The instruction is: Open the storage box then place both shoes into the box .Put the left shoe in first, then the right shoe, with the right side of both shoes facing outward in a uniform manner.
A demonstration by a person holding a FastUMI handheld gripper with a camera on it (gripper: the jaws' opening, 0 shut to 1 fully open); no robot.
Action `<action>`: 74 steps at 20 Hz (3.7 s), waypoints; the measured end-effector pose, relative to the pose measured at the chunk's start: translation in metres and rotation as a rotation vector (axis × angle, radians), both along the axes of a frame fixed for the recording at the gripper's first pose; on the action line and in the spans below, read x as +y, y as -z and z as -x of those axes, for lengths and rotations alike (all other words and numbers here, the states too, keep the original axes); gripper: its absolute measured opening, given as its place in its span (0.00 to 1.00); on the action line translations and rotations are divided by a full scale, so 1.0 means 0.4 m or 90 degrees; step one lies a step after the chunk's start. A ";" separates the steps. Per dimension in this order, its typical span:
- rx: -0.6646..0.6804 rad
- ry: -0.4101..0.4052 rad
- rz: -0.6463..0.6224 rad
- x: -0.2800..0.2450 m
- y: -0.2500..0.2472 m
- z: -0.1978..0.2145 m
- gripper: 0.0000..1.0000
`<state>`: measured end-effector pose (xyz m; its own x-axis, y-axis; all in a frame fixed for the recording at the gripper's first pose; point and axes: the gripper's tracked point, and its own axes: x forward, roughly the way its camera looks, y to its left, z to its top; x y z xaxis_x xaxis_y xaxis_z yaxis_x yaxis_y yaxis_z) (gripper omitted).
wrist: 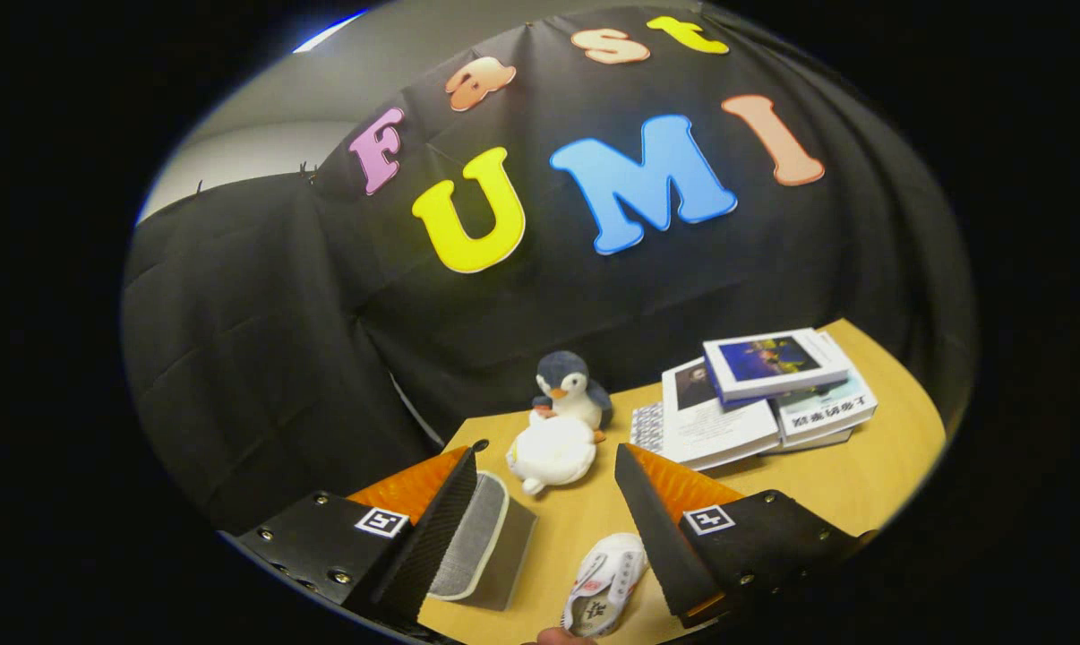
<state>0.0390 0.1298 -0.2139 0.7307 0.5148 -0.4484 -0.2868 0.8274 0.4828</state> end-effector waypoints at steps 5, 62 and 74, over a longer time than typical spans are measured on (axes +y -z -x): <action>0.128 -0.080 -0.101 0.117 0.116 0.037 0.97; 0.321 -0.512 -0.319 0.956 -0.104 0.154 0.24; 0.365 -0.540 -0.238 1.187 0.024 0.253 0.36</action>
